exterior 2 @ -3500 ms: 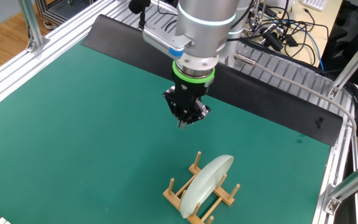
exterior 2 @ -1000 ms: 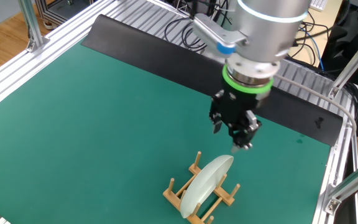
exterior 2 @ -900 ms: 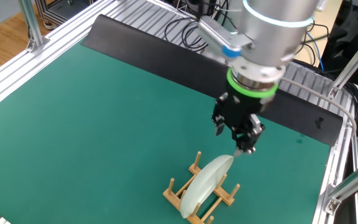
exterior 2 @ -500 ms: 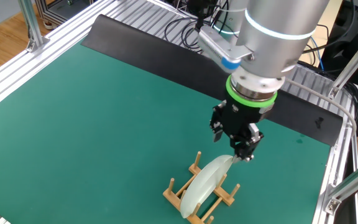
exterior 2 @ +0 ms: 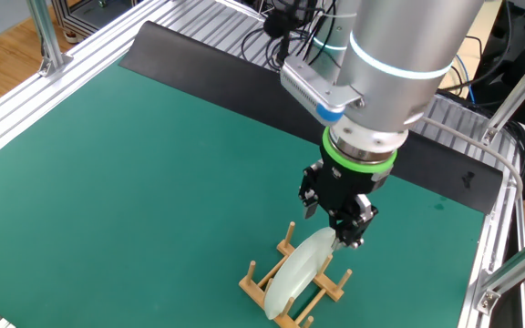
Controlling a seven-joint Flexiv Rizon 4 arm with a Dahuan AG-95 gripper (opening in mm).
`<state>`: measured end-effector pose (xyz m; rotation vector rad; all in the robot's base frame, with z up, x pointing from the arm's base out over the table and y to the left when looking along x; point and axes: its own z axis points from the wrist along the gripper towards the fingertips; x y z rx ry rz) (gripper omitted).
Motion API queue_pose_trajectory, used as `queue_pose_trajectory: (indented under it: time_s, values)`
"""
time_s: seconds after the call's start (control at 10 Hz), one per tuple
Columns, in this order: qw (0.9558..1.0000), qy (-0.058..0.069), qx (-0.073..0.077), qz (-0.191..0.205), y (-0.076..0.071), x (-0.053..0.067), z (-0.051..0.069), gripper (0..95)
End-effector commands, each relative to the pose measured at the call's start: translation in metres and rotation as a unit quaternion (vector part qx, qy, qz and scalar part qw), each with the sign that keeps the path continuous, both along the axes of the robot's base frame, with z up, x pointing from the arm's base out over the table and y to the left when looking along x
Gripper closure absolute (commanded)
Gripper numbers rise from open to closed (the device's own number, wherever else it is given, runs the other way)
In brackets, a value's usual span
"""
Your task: Take the dish off the dish rack
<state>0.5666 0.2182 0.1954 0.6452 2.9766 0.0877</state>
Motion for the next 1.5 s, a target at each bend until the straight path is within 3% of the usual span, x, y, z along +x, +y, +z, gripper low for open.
queue_pose_trajectory:
  time_s: [0.1,0.5,0.6,0.9,1.0,1.3,1.4,1.5]
  values:
    - [1.0000,-0.005,-0.001,0.000,0.003,0.001,-0.008,38.0]
    - [0.9998,-0.018,-0.002,-0.006,0.008,0.003,-0.023,38.0]
    - [0.9997,-0.024,-0.002,-0.006,0.009,0.003,-0.026,57.0]
    - [0.9995,-0.031,-0.003,-0.006,0.011,0.003,-0.028,57.0]
    - [0.9995,-0.032,-0.004,-0.006,0.011,0.003,-0.028,76.0]
    - [0.9994,-0.034,-0.008,-0.007,0.010,0.003,-0.027,76.0]
    - [0.9994,-0.034,-0.009,-0.006,0.010,0.003,-0.026,95.0]
    - [0.9994,-0.034,-0.012,-0.004,0.009,0.003,-0.023,95.0]
